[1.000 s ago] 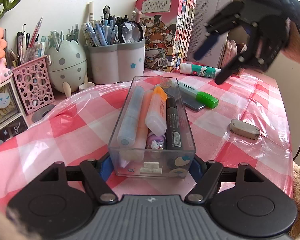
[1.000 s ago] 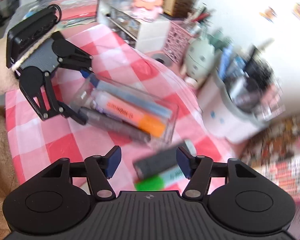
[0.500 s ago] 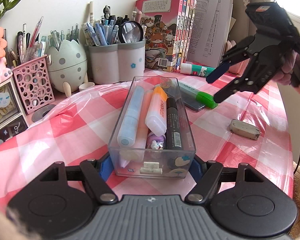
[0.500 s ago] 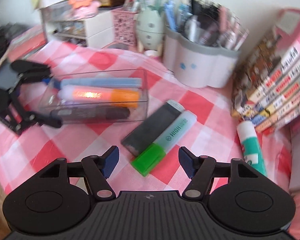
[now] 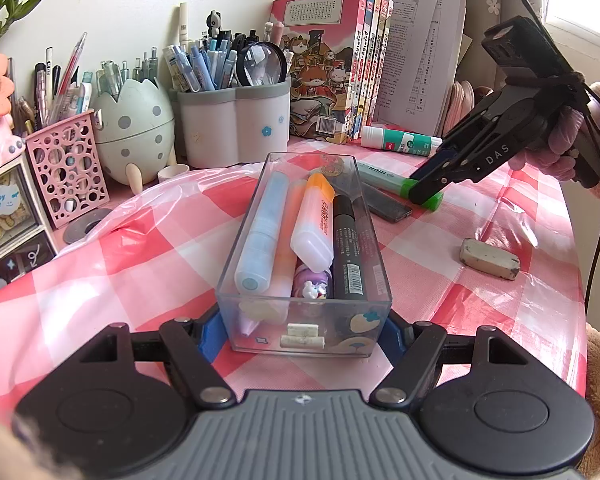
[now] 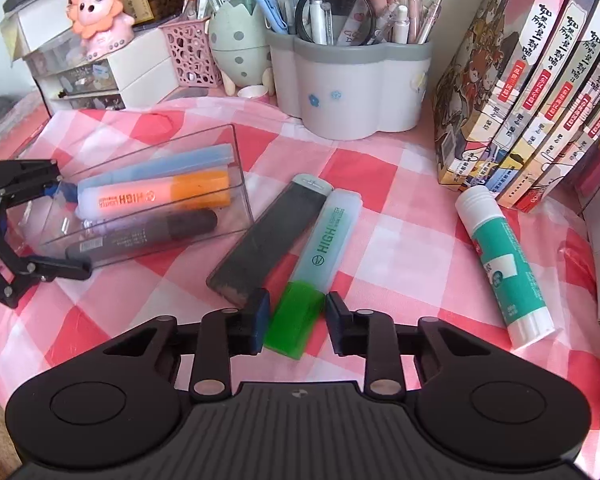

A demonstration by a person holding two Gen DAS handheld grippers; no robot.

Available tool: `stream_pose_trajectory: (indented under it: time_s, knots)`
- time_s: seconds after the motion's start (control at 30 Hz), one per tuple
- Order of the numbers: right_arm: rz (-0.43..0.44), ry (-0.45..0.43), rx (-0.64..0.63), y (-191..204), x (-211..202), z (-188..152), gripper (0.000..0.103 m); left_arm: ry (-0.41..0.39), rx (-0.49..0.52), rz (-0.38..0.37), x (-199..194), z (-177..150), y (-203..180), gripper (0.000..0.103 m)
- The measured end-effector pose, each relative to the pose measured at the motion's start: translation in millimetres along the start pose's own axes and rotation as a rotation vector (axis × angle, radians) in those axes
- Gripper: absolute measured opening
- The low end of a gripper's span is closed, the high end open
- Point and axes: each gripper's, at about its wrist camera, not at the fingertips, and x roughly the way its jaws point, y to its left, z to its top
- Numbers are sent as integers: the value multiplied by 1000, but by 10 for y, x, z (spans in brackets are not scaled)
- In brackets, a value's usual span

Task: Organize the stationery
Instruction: 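Move the right gripper to the green HIGH highlighter and grasp it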

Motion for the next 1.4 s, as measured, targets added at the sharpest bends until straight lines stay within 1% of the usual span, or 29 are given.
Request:
stream_pose_trajectory:
  time_s: [0.1, 0.23, 0.3, 0.37, 0.4, 0.5, 0.57, 0.67, 0.93, 1.03, 1.27, 1.4]
  knots:
    - [-14, 26, -36, -14, -58, -40, 27, 0, 0, 0, 0, 0, 0, 47]
    - [-61, 77, -79, -75, -146, -109, 27, 0, 0, 0, 0, 0, 1, 47]
    - [-72, 80, -78, -101, -198, -96, 33, 0, 0, 0, -1, -1, -1, 47]
    - [-74, 68, -98, -83, -240, -47, 34, 0, 0, 0, -1, -1, -2, 47]
    - [-74, 66, -111, -60, -245, -11, 36, 0, 0, 0, -1, -1, -1, 47]
    - [-94, 91, -174, 64, -157, 123, 37, 0, 1, 1, -2, -2, 0, 48]
    - [-127, 125, -222, 148, -43, 197, 37, 0, 1, 1, -2, -2, 0, 48]
    - [-148, 174, -269, 220, 86, 280, 35, 0, 1, 2, -2, 0, 3, 48]
    - [-151, 258, -354, 325, 195, 441, 32, 0, 1, 2, -2, 0, 2, 48]
    - [-138, 273, -391, 344, 218, 462, 32, 0, 1, 2, -2, -2, 5, 48]
    - [-104, 299, -391, 284, 237, 498, 30, 0, 1, 2, -2, -5, 0, 48]
    - [-111, 307, -383, 286, 235, 501, 28, 0, 2, 2, -2, -5, 0, 48]
